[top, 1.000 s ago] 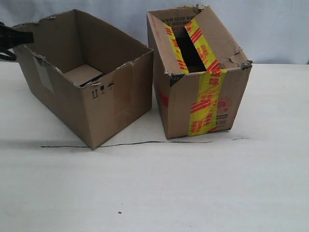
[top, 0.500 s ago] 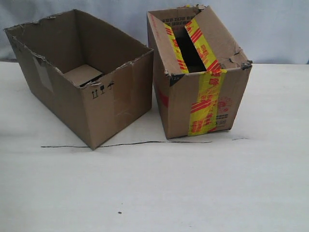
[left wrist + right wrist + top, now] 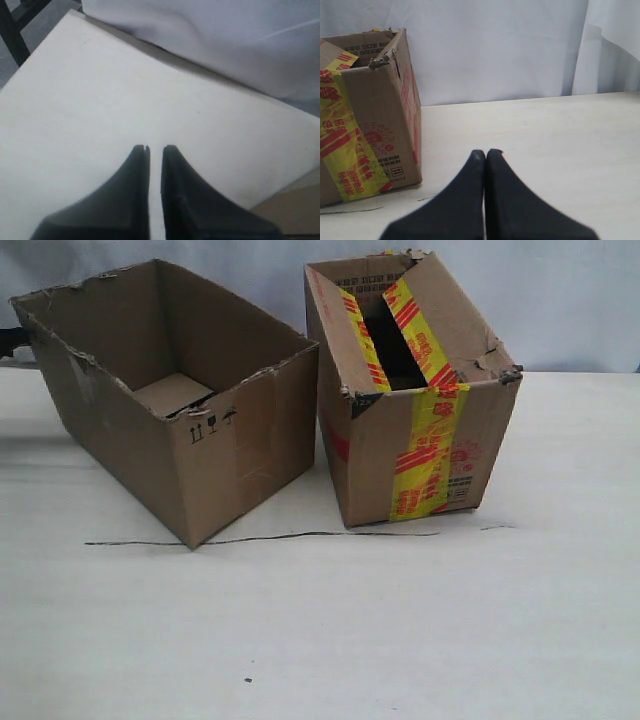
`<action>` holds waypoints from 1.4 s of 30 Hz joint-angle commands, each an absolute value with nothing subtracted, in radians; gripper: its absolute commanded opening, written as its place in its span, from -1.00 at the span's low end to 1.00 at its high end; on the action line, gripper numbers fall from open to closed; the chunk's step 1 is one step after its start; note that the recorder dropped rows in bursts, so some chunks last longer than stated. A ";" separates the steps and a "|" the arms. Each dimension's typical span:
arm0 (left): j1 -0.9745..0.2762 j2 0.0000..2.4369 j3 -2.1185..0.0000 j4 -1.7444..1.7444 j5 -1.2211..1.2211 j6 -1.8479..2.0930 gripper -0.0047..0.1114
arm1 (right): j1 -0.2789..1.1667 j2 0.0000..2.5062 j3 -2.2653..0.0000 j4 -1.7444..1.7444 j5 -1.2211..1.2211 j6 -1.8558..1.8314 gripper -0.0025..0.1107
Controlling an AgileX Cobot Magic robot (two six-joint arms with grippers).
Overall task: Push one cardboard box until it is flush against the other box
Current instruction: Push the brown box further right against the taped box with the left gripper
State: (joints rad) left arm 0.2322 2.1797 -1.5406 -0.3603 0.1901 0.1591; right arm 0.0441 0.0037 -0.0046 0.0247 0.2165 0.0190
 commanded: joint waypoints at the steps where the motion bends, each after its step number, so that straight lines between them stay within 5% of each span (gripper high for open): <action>1: 0.211 2.236 -1.617 -0.353 0.189 0.159 -0.92 | 0.047 0.000 0.000 0.019 0.214 0.012 -0.96; 26: 0.080 2.516 -2.109 -0.355 0.236 0.155 -0.92 | 0.047 0.000 0.000 0.019 0.214 0.012 -0.96; 42: 0.005 2.523 -2.199 -0.352 0.437 0.336 -0.92 | 0.047 0.000 0.000 0.019 0.214 0.012 -0.96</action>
